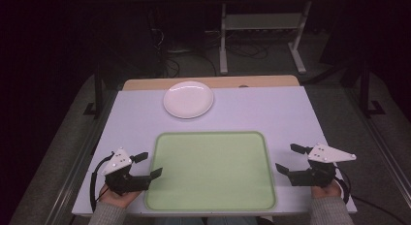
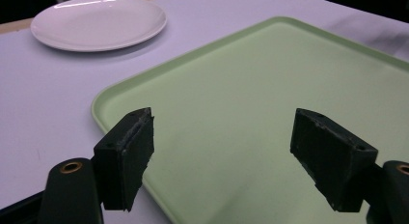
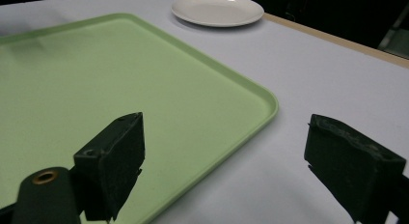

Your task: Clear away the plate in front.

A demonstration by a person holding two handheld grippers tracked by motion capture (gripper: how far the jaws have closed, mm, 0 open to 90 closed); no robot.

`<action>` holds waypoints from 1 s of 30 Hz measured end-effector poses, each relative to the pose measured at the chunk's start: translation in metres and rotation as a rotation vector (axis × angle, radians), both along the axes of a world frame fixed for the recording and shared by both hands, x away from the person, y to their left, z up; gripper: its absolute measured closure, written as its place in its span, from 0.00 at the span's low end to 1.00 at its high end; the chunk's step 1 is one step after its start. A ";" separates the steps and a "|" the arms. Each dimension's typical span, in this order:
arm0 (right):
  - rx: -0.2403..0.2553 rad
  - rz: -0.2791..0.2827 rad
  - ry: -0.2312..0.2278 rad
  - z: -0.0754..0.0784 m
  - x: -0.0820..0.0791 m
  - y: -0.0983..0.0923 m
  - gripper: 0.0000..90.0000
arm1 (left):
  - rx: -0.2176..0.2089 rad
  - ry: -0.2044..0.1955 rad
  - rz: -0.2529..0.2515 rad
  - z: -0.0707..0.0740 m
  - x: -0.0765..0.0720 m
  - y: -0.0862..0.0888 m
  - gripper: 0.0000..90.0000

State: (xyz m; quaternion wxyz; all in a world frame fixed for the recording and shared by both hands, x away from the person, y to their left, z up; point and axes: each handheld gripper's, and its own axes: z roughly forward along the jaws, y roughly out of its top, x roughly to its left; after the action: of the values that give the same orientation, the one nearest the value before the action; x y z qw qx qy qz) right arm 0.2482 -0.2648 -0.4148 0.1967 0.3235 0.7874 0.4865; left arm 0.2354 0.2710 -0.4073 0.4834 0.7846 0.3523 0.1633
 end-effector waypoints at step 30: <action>-0.017 -0.027 -0.047 0.003 -0.003 -0.002 0.15 | -0.062 0.059 -0.055 0.018 0.033 -0.007 0.25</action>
State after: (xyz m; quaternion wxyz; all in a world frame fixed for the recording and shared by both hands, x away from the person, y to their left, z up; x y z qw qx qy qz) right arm 0.2447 -0.2672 -0.4115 0.2242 0.3210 0.7822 0.4846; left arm 0.2687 0.2643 -0.3889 0.5013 0.7830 0.3496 0.1158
